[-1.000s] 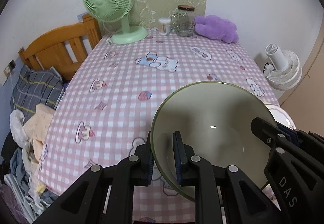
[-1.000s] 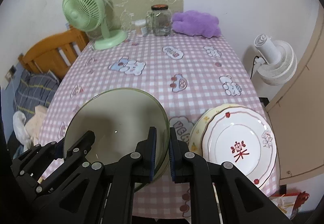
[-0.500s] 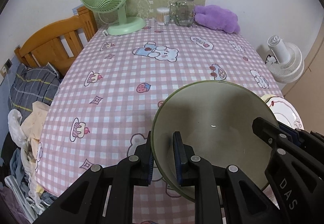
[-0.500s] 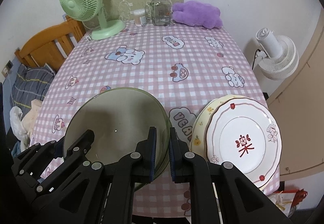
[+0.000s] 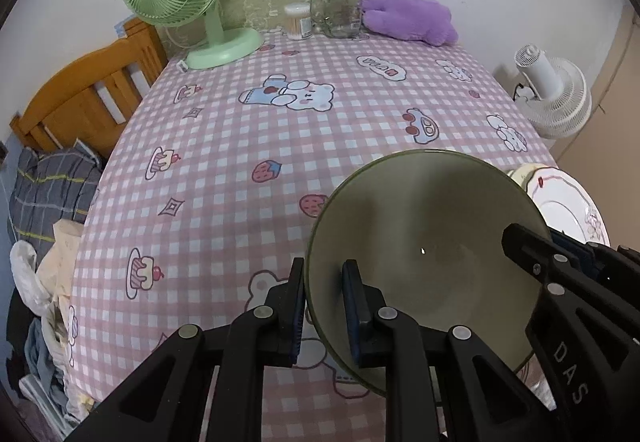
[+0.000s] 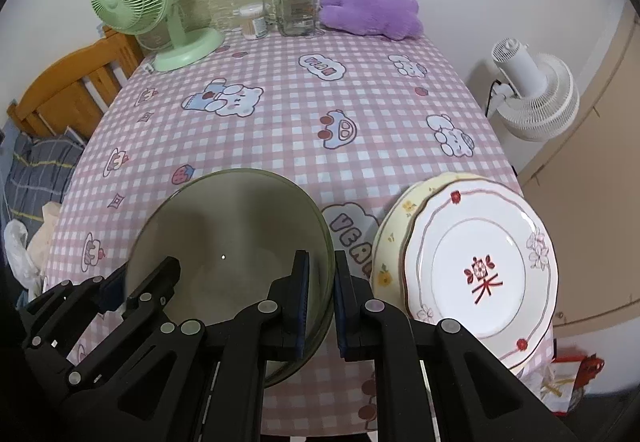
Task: Organize plates and bowls
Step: 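Lower the small bowl into the other green-rimmed bowls and open both grippers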
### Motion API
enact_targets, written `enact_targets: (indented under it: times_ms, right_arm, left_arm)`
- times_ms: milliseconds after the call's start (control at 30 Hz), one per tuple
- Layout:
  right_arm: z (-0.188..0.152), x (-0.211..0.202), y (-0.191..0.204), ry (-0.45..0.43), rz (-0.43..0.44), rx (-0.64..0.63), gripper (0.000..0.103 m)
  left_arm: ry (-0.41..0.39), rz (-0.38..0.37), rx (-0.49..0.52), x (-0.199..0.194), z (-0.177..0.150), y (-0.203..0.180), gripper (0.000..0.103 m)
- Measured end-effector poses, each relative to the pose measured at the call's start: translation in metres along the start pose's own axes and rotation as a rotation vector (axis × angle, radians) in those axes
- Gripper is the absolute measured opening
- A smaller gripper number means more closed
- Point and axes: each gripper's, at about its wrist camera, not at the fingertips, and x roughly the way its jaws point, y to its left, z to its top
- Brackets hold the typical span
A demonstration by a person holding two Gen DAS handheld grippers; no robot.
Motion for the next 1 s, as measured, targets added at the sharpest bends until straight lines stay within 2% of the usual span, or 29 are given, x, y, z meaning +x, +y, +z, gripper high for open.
enact_targets:
  times_ms: [133, 200, 267, 300, 367, 467, 533, 600, 767, 1000]
  right_arm:
    - [-0.004, -0.003, 0.001, -0.011, 0.003, 0.017, 0.014]
    - [-0.003, -0.003, 0.001, -0.002, -0.005, 0.024, 0.014]
    - [-0.002, -0.003, 0.001, 0.006, -0.004, 0.028, 0.014]
    - [-0.001, -0.003, 0.0, 0.01, 0.004, 0.036, 0.014]
    - [-0.001, -0.002, -0.002, 0.009, 0.044, 0.074, 0.021]
    - [0.003, -0.003, 0.003, -0.011, 0.05, 0.081, 0.043]
    - [0.007, -0.007, 0.008, -0.046, 0.047, 0.07, 0.061]
    - [0.009, -0.008, 0.012, -0.063, 0.034, 0.063, 0.066]
    - [0.015, -0.001, 0.009, -0.053, 0.054, 0.085, 0.068]
    - [0.01, 0.01, 0.003, -0.014, -0.005, 0.119, 0.069]
  left_arm:
    - [0.0, -0.017, 0.012, -0.001, 0.0, 0.003, 0.018]
    - [-0.003, -0.029, 0.022, -0.003, -0.001, 0.006, 0.032]
    - [-0.001, -0.044, 0.015, -0.006, 0.0, 0.011, 0.035]
    - [-0.003, -0.052, 0.011, -0.007, 0.001, 0.014, 0.041]
    - [0.0, -0.059, 0.015, -0.008, 0.004, 0.02, 0.045]
    - [-0.011, -0.055, 0.007, -0.009, 0.009, 0.029, 0.06]
    - [-0.015, -0.079, -0.006, -0.007, 0.012, 0.034, 0.063]
    - [-0.014, -0.104, -0.013, -0.003, 0.015, 0.038, 0.069]
    - [-0.018, -0.188, 0.005, 0.007, 0.02, 0.033, 0.08]
    - [0.046, -0.27, 0.017, 0.032, 0.019, 0.022, 0.082]
